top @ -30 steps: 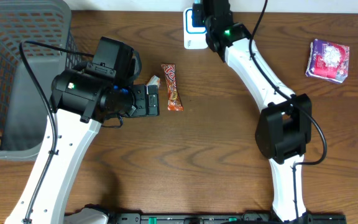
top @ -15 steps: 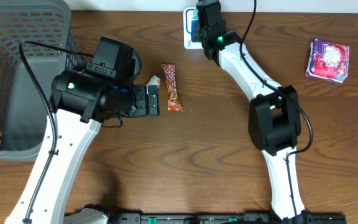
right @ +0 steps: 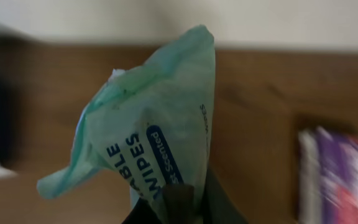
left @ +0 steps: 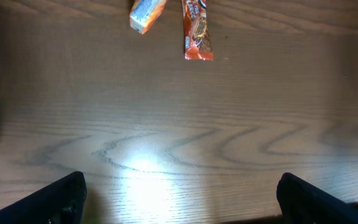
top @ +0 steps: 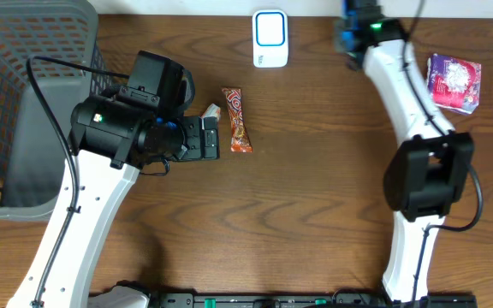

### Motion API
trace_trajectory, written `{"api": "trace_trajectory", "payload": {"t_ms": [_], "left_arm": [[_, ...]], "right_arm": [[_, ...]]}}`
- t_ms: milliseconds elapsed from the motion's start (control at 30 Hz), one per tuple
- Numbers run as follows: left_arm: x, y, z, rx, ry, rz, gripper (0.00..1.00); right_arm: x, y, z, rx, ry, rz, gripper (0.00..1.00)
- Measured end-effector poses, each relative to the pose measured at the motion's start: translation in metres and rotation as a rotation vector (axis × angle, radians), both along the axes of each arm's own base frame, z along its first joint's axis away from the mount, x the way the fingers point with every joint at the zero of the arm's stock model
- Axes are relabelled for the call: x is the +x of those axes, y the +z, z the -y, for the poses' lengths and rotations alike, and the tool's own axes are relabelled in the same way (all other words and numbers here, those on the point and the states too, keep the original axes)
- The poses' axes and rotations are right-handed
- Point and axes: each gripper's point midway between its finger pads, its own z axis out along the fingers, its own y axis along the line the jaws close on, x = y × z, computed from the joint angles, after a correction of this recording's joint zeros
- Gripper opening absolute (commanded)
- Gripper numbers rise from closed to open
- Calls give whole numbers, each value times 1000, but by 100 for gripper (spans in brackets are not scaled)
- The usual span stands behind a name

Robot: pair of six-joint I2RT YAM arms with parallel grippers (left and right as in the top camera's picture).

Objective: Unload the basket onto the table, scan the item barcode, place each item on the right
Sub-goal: 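Carry the green pack right and drop it beside the diaper pack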

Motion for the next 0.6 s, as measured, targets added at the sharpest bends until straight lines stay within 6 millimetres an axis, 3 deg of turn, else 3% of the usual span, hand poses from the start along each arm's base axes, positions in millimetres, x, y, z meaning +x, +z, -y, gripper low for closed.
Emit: {"api": "trace_trajectory", "payload": {"t_ms": [167,300,400,600], "left_arm": [[0,0,0,0,0,0,98],[0,0,0,0,0,0,98],[0,0,0,0,0,0,98],[0,0,0,0,0,0,98]], "right_arm": [[-16,-45,79,-20,-123,-145,1],[-24,-80,121,6,-185,-214,1],[-28,-100,144,50,-213,-238,1],[-32,-126,160,134,-216,-268,1]]}}
